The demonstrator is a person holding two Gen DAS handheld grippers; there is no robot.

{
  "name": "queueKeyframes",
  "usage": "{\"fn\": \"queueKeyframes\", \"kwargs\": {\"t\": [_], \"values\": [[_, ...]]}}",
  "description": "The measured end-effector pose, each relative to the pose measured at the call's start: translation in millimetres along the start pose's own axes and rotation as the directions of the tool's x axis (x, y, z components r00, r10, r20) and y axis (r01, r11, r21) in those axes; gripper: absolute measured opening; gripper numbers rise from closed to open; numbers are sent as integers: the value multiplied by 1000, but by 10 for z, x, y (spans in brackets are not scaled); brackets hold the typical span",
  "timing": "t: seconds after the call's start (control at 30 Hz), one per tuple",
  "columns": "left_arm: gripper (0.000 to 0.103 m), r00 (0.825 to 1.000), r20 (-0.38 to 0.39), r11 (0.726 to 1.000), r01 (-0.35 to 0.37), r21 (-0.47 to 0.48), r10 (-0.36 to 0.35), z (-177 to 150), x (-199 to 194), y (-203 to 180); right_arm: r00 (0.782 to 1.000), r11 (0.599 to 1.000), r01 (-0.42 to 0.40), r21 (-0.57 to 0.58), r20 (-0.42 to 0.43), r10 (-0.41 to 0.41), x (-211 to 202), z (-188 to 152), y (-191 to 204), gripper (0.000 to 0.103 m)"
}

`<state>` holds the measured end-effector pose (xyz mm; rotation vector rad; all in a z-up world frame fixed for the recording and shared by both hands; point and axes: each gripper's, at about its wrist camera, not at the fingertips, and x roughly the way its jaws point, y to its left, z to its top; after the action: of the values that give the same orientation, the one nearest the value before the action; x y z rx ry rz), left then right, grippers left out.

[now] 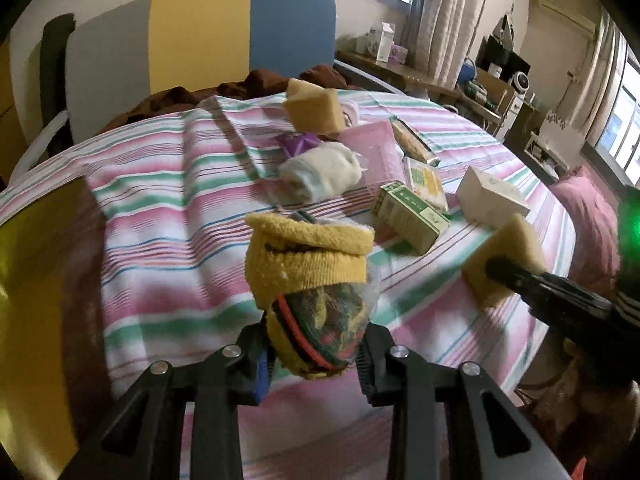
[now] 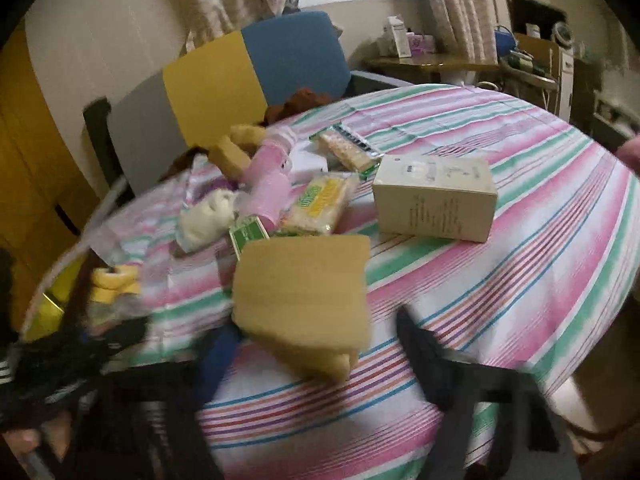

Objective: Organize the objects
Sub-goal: 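Drop the sock bundle into the gold tray with the left tool while the right tool drops the sponge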

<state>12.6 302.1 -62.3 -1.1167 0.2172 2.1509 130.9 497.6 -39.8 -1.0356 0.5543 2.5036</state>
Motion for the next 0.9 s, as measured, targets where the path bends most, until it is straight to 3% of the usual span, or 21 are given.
{"fn": "queueKeyframes", "kwargs": {"t": [0.07, 0.23, 0.33, 0.5, 0.63, 0.77, 0.9], "values": [[33, 1000, 7, 1000, 3, -13, -3, -40, -125, 85, 1000, 1000, 2, -4, -5, -2, -10, -3, 65, 43], [33, 1000, 30, 996, 6, -88, -3, -148, -472, 381, 996, 994, -85, -68, -10, 85, -148, 0, 447, 43], [33, 998, 55, 993, -26, -115, 33, -212, -688, 580, 986, 979, -169, -116, -22, 167, -242, -1, 780, 43], [33, 991, 68, 973, -95, -210, 112, -332, -1007, 1098, 947, 924, -321, -206, -67, 314, -363, -24, 1489, 43], [33, 979, 60, 944, -170, -282, 194, -419, -1170, 1594, 893, 858, -449, -249, -135, 428, -375, -58, 2126, 43], [33, 965, 18, 907, -241, -345, 263, -440, -1189, 2126, 851, 804, -525, -279, -211, 481, -257, -89, 2746, 43], [33, 955, -28, 873, -281, -399, 294, -434, -1142, 2590, 834, 781, -545, -307, -295, 466, 27, -112, 3297, 43]]}}
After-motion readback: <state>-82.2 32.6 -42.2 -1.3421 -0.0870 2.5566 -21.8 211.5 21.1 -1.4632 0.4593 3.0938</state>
